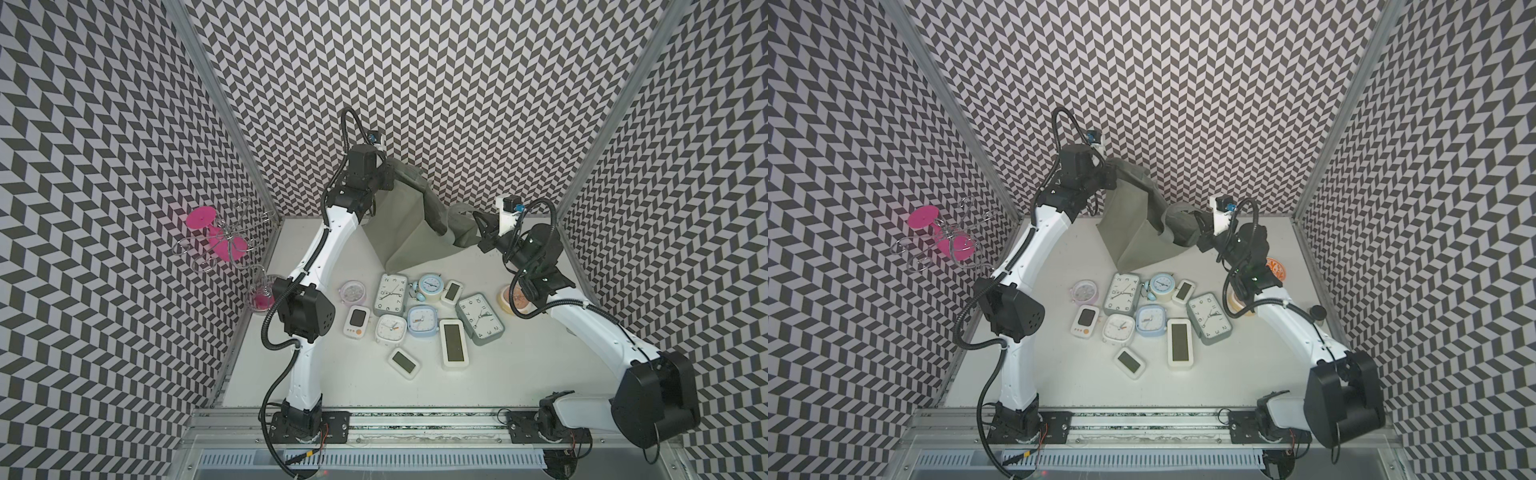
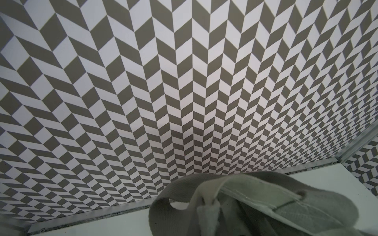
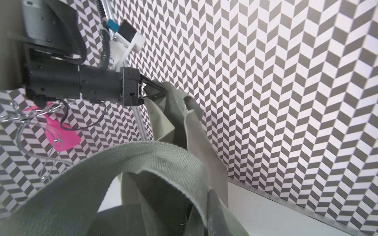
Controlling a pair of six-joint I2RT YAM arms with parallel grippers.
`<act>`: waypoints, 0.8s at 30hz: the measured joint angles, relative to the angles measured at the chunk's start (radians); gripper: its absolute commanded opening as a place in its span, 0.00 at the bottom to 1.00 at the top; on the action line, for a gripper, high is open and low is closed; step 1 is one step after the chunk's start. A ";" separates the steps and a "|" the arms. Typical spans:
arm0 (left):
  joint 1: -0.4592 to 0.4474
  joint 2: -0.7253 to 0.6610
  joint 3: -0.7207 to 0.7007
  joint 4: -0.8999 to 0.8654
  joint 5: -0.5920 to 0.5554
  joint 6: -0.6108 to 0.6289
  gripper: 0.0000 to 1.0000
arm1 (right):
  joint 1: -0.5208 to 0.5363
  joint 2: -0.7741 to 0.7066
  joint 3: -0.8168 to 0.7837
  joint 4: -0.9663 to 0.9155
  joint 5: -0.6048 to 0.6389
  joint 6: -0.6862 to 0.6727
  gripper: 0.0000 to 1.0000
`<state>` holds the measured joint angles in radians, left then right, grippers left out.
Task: Put the alarm clock into the canvas bag
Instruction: Adjust the canvas bag at the center of the board.
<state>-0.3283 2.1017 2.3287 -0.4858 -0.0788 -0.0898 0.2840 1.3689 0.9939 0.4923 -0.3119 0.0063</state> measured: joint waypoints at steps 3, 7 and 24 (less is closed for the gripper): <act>0.041 0.011 0.008 -0.006 0.030 -0.014 0.00 | -0.006 0.041 0.002 0.097 -0.021 -0.011 0.00; 0.088 0.035 0.013 -0.005 0.069 -0.027 0.00 | -0.006 0.078 0.002 0.211 -0.031 -0.016 0.01; 0.200 0.125 0.017 0.002 0.185 -0.060 0.00 | -0.007 0.225 -0.066 0.688 -0.123 -0.043 0.22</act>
<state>-0.1280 2.2265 2.3455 -0.4839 0.1066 -0.1497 0.2771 1.5944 0.9283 1.1805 -0.4351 -0.0368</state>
